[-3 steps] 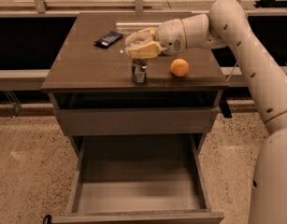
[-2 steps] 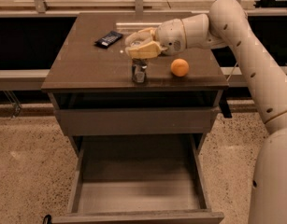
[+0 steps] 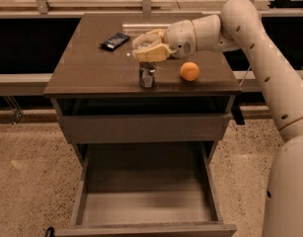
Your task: Pick redbull can from middle drawer and place on counter
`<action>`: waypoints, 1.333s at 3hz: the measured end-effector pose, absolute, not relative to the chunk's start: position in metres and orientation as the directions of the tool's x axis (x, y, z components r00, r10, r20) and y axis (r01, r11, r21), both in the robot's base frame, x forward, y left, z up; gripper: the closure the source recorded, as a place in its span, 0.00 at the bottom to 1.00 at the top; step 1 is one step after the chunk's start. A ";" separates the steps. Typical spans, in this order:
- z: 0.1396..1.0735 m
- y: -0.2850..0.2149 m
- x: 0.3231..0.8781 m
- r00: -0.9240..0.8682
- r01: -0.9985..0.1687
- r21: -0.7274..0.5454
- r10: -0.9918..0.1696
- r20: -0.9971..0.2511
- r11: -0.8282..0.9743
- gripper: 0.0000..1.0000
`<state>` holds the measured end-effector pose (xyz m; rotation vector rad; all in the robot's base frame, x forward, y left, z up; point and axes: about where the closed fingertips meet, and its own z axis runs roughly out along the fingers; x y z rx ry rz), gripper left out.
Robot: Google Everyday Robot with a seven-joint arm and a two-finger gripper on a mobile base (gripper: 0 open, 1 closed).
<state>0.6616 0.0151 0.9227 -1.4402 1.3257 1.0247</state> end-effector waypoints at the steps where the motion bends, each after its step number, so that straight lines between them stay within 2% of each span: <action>1: 0.923 0.015 0.662 0.082 -0.997 -0.079 -0.252 -0.964 -0.022 0.81; 2: 0.923 0.016 0.662 0.082 -0.997 -0.079 -0.252 -0.964 -0.023 0.51; 4: 0.923 0.016 0.662 0.082 -0.997 -0.079 -0.252 -0.964 -0.023 0.04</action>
Offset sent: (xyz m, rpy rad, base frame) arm 0.0000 0.0000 0.0000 0.0000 0.0000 0.0000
